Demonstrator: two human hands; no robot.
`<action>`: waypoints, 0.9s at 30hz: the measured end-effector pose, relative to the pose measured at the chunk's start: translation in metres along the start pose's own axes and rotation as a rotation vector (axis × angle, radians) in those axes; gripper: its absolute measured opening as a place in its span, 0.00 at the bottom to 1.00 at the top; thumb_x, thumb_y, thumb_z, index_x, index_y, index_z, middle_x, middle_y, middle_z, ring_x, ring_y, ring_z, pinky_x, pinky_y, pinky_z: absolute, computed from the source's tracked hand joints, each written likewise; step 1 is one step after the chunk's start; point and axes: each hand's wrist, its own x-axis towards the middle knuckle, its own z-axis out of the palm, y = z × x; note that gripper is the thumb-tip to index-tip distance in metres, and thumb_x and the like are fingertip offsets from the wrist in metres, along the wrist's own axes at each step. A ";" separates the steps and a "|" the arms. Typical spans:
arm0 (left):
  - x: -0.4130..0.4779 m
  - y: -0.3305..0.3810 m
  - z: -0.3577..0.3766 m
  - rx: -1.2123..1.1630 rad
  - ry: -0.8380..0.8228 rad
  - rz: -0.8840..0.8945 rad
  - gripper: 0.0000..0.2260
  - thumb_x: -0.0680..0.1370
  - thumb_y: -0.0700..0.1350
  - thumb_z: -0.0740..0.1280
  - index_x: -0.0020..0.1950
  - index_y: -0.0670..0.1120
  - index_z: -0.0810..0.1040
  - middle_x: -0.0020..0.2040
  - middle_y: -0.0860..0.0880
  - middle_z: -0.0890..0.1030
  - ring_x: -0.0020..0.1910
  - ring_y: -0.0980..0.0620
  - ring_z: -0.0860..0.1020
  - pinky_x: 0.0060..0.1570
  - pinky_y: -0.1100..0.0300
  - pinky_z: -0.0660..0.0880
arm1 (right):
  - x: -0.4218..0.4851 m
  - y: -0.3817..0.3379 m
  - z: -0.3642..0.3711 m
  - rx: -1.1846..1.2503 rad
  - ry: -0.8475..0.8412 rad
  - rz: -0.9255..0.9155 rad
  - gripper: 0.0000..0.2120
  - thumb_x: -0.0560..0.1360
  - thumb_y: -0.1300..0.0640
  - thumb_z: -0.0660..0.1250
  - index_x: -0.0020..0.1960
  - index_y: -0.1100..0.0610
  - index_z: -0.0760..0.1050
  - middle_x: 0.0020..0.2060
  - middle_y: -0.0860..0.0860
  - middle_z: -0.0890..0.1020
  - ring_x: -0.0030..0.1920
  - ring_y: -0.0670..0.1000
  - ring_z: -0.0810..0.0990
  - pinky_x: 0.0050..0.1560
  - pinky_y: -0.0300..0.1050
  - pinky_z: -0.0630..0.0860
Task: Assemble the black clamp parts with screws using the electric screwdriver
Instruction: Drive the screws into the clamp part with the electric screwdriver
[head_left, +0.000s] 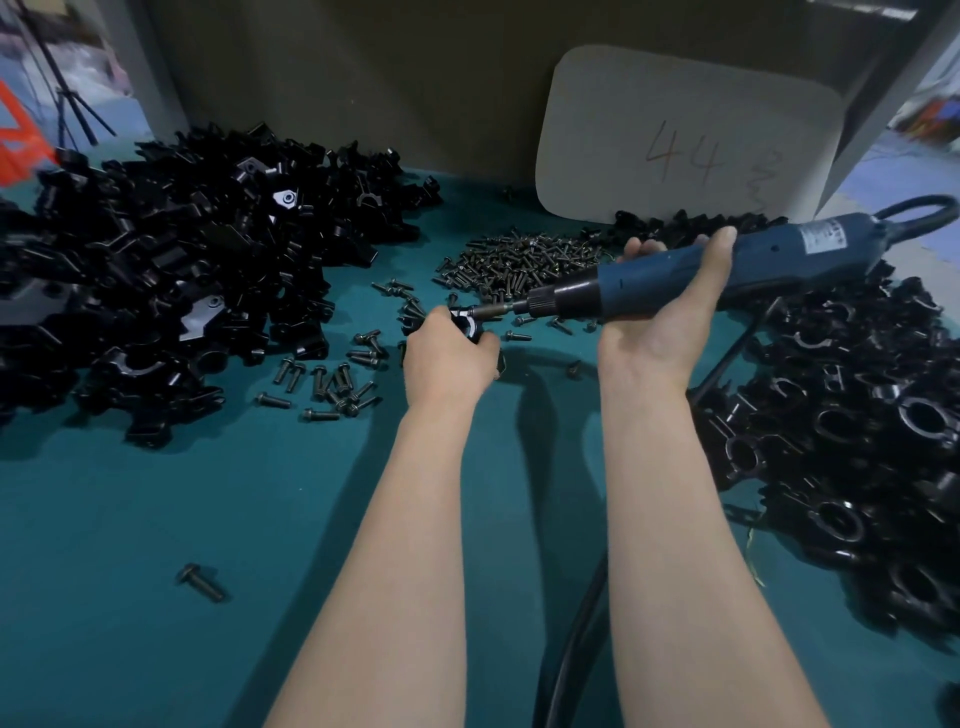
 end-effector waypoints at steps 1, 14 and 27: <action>0.000 0.000 -0.001 0.005 -0.002 -0.006 0.07 0.77 0.45 0.66 0.53 0.46 0.72 0.45 0.43 0.83 0.44 0.44 0.83 0.48 0.49 0.81 | 0.000 -0.001 -0.001 -0.003 -0.001 0.007 0.10 0.77 0.48 0.67 0.52 0.53 0.71 0.37 0.52 0.79 0.41 0.51 0.80 0.49 0.47 0.79; 0.002 0.004 -0.001 -0.042 -0.113 -0.095 0.04 0.74 0.45 0.66 0.43 0.45 0.76 0.26 0.50 0.79 0.27 0.50 0.76 0.33 0.59 0.77 | -0.006 -0.017 0.012 -0.061 -0.178 -0.089 0.16 0.79 0.42 0.57 0.58 0.53 0.71 0.39 0.49 0.78 0.38 0.48 0.80 0.48 0.43 0.77; 0.007 0.005 -0.014 -0.899 -0.057 -0.285 0.11 0.81 0.46 0.65 0.58 0.40 0.71 0.61 0.42 0.77 0.47 0.48 0.82 0.47 0.59 0.81 | -0.002 -0.020 0.017 -0.006 -0.066 -0.040 0.16 0.80 0.44 0.59 0.61 0.55 0.69 0.54 0.52 0.74 0.49 0.51 0.79 0.61 0.47 0.75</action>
